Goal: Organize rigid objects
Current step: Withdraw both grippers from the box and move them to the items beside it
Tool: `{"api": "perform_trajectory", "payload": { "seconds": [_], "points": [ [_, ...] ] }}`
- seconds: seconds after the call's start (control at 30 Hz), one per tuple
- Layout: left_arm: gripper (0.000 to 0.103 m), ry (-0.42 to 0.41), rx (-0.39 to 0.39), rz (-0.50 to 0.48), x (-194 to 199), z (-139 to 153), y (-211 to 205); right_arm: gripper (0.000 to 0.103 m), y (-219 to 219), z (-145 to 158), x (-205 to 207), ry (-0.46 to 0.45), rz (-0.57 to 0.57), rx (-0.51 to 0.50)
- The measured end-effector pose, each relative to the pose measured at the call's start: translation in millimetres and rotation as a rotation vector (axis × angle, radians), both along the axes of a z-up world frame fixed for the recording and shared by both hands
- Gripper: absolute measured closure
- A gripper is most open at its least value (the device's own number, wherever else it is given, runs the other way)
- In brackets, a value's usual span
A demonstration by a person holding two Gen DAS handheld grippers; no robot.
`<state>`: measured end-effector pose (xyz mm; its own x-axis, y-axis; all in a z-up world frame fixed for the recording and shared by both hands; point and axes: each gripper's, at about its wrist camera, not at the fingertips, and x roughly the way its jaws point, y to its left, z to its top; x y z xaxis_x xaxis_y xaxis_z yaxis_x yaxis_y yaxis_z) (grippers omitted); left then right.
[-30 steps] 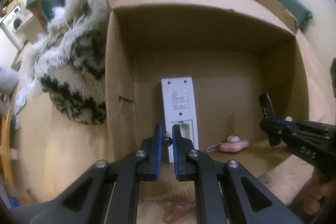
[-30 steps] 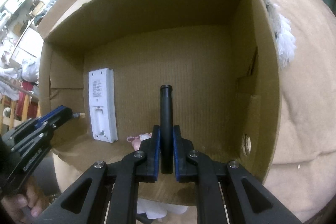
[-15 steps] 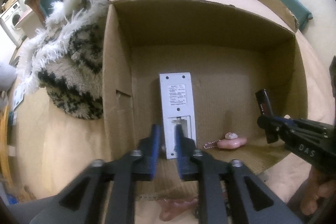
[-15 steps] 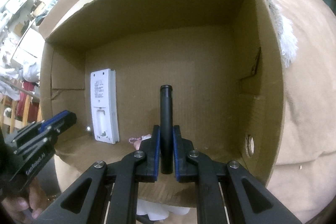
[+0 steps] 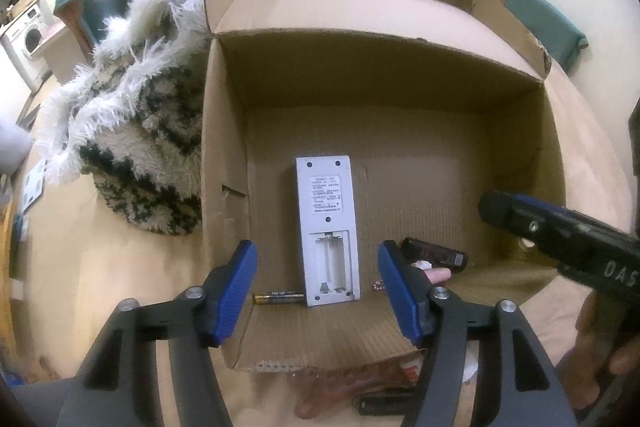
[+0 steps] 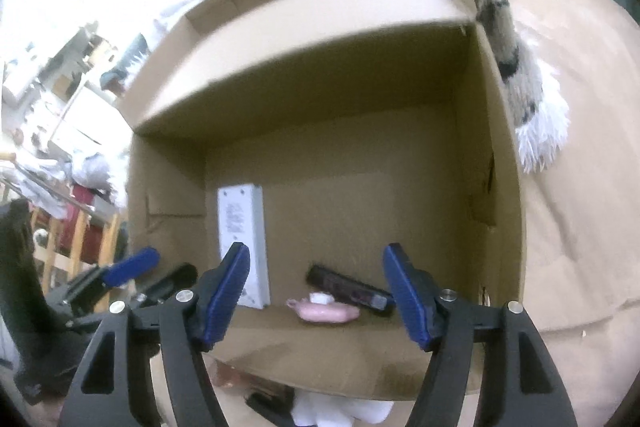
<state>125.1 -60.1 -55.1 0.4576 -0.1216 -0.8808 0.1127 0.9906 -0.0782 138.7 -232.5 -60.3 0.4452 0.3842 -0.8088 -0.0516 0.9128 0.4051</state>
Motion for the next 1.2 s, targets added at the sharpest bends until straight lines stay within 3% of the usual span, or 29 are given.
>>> {"api": "perform_trajectory", "payload": {
  "seconds": [0.53,0.83,1.0,1.2],
  "points": [
    [0.042,-0.039,0.002,0.033,-28.8,23.4,18.3,0.026,-7.6,19.6,-34.5,-0.057,-0.036,-0.007],
    [0.038,0.015,-0.060,0.114,-62.9,17.6,47.2,0.026,-18.1,11.6,-76.7,-0.003,-0.103,0.055],
    [0.038,0.075,-0.060,0.128,-76.6,2.5,53.6,0.026,-20.6,8.7,-95.9,0.016,-0.128,0.084],
    [0.038,0.249,-0.081,0.117,-79.8,-44.3,41.3,0.026,-17.2,2.6,-106.4,0.044,-0.136,0.087]
  ]
}}
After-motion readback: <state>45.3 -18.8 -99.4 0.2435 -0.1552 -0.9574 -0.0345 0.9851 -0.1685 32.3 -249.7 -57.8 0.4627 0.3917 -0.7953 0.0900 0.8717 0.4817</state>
